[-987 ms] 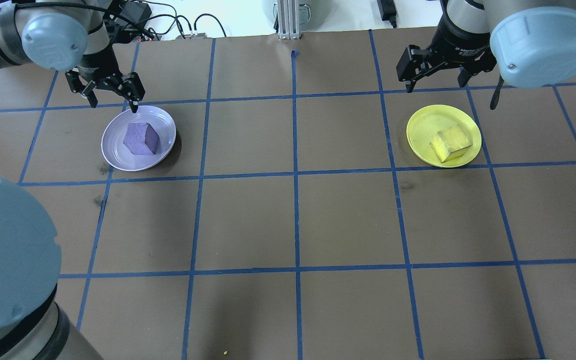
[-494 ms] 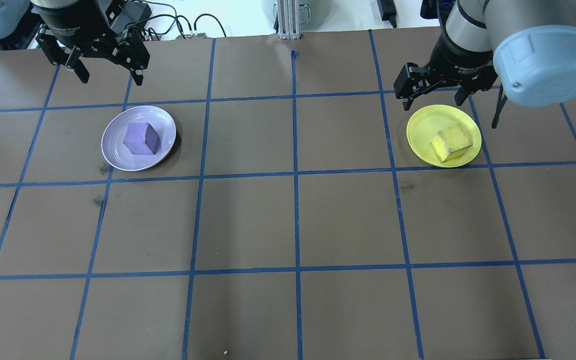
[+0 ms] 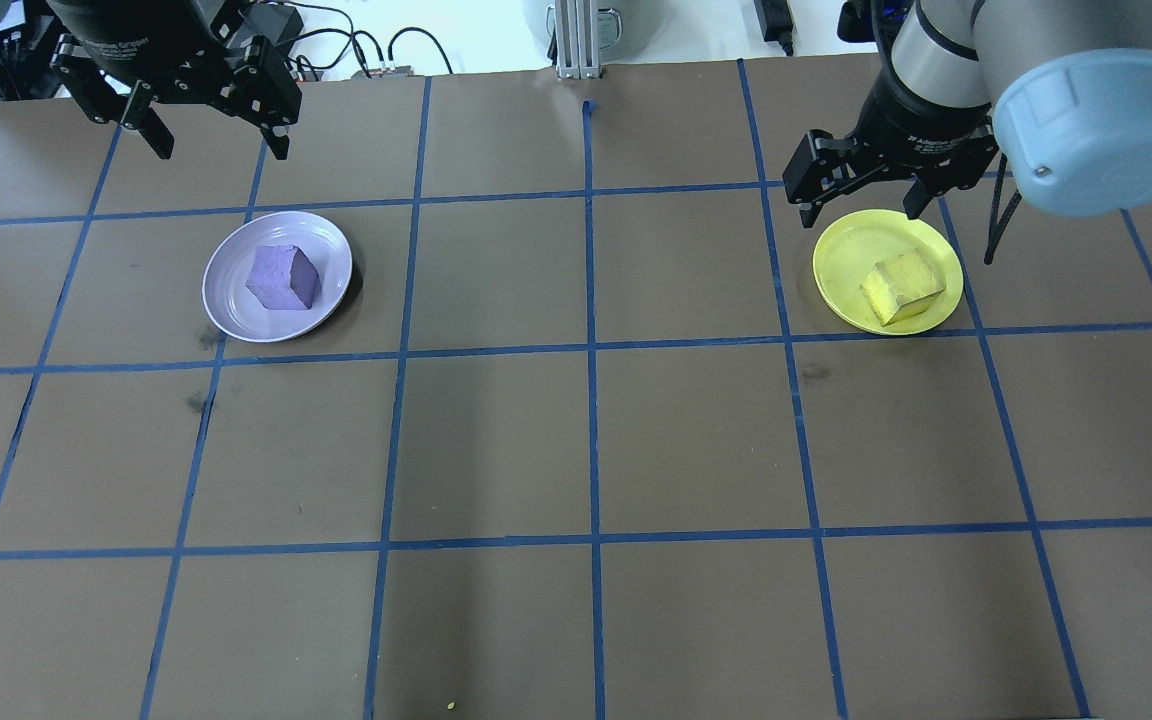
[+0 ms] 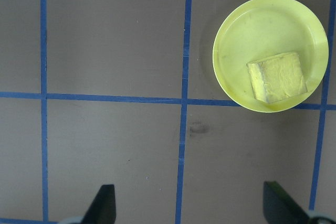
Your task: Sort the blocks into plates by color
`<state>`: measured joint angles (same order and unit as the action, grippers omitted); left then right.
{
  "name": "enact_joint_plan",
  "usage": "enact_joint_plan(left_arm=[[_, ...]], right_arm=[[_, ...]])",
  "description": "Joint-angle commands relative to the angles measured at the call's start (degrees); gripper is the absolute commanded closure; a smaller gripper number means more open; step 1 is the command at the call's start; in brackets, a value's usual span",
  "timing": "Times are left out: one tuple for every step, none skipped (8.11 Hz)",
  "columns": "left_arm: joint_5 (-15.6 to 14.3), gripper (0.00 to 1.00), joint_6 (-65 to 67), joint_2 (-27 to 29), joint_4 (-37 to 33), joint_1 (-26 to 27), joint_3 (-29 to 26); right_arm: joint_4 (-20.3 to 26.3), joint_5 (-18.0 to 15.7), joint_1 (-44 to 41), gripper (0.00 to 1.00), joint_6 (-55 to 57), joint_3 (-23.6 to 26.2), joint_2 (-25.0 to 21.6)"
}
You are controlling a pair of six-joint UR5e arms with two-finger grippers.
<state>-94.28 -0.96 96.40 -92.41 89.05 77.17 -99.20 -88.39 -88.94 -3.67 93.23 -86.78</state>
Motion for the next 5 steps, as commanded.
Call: enact_joint_plan(left_arm=[[-0.03, 0.00, 0.25, -0.08, 0.12, 0.42, 0.17], [-0.11, 0.00, 0.34, -0.08, 0.21, 0.51, 0.43], [-0.11, 0.00, 1.04, -0.25, 0.21, 0.86, 0.44], [-0.20, 0.00, 1.22, -0.43, 0.21, 1.13, 0.35], [-0.11, 0.00, 1.22, -0.86, 0.21, 1.13, 0.35]], right_arm=[[-0.03, 0.06, 0.09, 0.00, 0.16, -0.15, 0.47], [-0.11, -0.03, 0.17, 0.00, 0.16, -0.24, 0.56], [-0.11, -0.03, 0.26, 0.00, 0.16, -0.24, 0.56], [-0.11, 0.06, 0.26, 0.00, 0.16, -0.15, 0.56], [-0.03, -0.72, 0.26, 0.00, 0.16, -0.15, 0.56]])
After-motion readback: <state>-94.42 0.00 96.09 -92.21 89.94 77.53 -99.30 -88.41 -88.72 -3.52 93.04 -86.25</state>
